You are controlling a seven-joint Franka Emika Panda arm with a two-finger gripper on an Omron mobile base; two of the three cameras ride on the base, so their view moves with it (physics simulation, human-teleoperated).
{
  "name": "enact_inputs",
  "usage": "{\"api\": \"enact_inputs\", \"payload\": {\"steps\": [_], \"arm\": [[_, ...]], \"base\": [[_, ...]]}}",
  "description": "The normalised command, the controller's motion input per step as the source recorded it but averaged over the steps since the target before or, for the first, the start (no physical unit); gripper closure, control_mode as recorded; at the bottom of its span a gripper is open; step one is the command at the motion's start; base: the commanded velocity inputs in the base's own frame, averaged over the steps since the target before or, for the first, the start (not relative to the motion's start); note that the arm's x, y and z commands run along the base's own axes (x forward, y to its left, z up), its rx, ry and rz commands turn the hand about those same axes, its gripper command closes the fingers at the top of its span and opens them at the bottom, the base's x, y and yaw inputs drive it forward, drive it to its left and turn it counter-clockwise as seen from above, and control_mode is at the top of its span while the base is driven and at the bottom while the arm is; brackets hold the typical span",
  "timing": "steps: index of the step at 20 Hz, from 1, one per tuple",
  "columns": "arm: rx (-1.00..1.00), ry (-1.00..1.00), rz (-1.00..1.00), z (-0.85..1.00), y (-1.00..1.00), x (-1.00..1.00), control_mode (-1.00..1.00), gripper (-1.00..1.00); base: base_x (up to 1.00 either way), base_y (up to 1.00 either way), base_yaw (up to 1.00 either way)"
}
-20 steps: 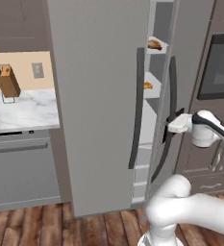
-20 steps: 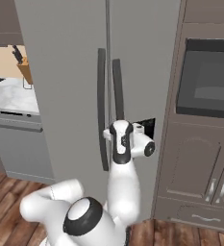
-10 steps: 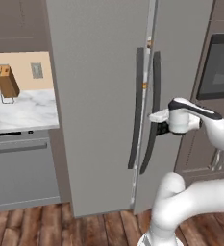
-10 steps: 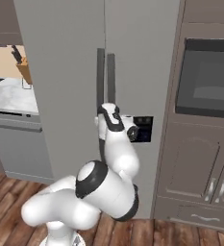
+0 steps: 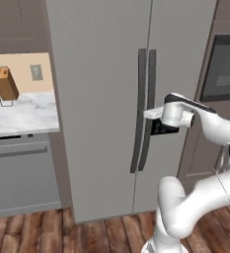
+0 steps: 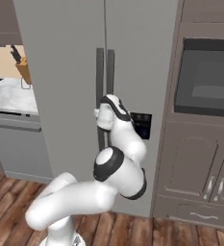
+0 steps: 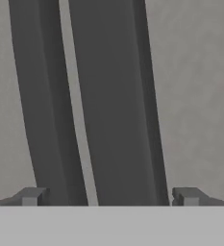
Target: There's a chicken drumstick in the fridge that needs to be moved to the freezer for freezing. Pick up the chicken drumstick from the fridge, place it on any shelf in the freezer, and close the fridge and freezer doors when done.
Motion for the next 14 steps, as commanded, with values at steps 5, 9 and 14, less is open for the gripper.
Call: {"api": "enact_inputs", "payload": {"steps": [5, 9, 14], "arm": [[0.16, 0.0, 0.07, 0.0, 0.11, 0.69, -1.0, -1.0], [0.23, 0.0, 0.16, 0.0, 0.03, 0.83, -1.0, -1.0], [0.24, 0.0, 0.29, 0.0, -0.02, 0.95, -1.0, -1.0]], "base": [[0.0, 0.0, 0.0], [0.0, 0.0, 0.0], [0.0, 0.0, 0.0]]}}
